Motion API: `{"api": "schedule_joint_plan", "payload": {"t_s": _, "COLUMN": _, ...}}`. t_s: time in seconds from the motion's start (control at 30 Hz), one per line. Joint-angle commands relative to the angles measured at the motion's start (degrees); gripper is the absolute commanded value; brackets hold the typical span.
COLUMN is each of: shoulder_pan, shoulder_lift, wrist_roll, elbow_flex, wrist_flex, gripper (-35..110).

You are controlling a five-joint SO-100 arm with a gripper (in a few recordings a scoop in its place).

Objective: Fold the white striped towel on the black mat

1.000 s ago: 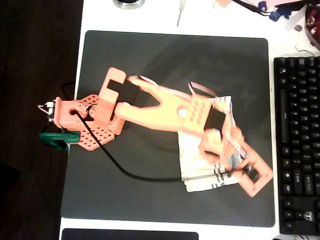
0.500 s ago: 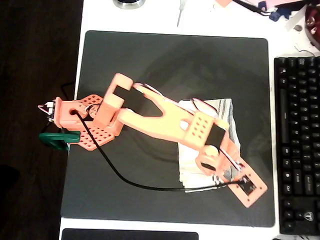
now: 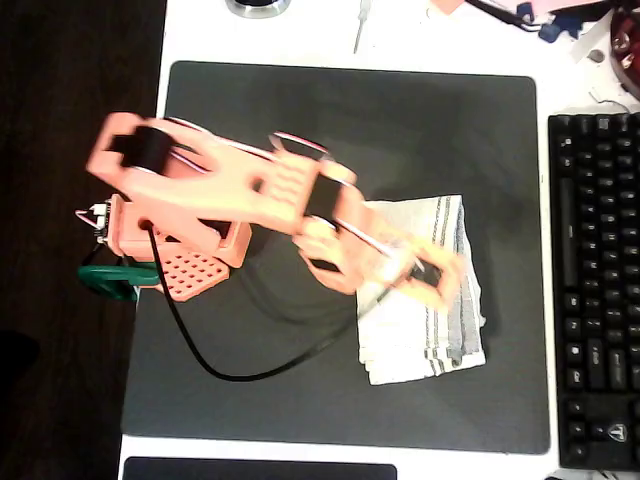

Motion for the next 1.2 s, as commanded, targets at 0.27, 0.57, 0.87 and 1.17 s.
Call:
{"api": "schedule_joint_plan", "payload": {"t_s": 0.27, "shoulder_pan": -10.0, "shoulder_lift": 34.5, "wrist_roll": -4.6, "elbow_flex": 22.8, "wrist_flex": 1.8, "gripper": 0}}
{"api": "schedule_joint_plan", "payload": {"t_s": 0.57, "shoulder_pan": -10.5, "shoulder_lift": 49.0, "wrist_roll": -4.2, "elbow_flex": 34.7, "wrist_flex": 6.9, "gripper": 0}}
{"api": "schedule_joint_plan", "payload": {"t_s": 0.87, "shoulder_pan": -9.5, "shoulder_lift": 58.9, "wrist_roll": -2.9, "elbow_flex": 44.0, "wrist_flex": 9.0, "gripper": 0}}
{"api": "schedule_joint_plan", "payload": {"t_s": 1.17, "shoulder_pan": -9.0, "shoulder_lift": 63.4, "wrist_roll": -4.7, "elbow_flex": 49.6, "wrist_flex": 7.8, "gripper": 0}}
